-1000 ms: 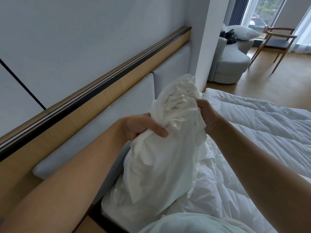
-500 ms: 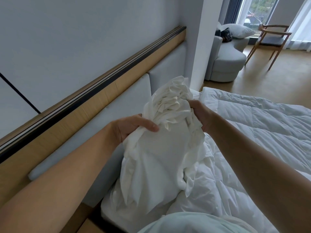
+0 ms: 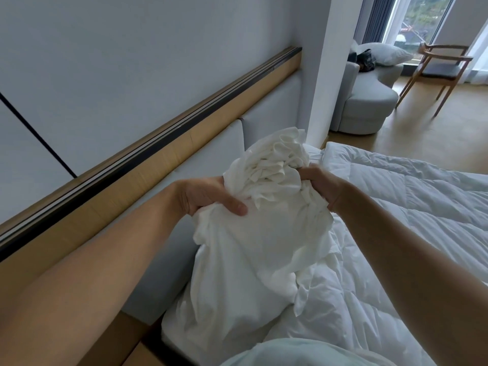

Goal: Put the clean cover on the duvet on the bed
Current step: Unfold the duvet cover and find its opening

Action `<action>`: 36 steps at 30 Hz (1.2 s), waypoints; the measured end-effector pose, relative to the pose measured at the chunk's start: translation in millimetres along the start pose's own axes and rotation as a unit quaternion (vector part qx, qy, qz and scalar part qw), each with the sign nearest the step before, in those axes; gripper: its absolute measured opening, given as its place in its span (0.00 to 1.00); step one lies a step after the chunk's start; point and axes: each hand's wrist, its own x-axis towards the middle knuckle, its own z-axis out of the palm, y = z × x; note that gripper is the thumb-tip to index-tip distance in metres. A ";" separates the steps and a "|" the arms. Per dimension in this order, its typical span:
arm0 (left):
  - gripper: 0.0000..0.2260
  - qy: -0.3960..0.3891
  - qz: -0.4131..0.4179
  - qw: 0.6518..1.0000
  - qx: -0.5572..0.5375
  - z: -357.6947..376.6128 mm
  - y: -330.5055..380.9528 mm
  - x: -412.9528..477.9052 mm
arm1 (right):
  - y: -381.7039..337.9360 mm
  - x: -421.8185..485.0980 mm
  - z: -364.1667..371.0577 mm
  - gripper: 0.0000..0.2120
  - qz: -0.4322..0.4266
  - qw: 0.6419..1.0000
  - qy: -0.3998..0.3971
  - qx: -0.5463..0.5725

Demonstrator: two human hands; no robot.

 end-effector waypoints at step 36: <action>0.17 0.084 -0.014 0.988 -0.130 16.2 -15.4 13.4 | 9.5 0.6 5.3 0.14 0.058 0.998 0.012 0.011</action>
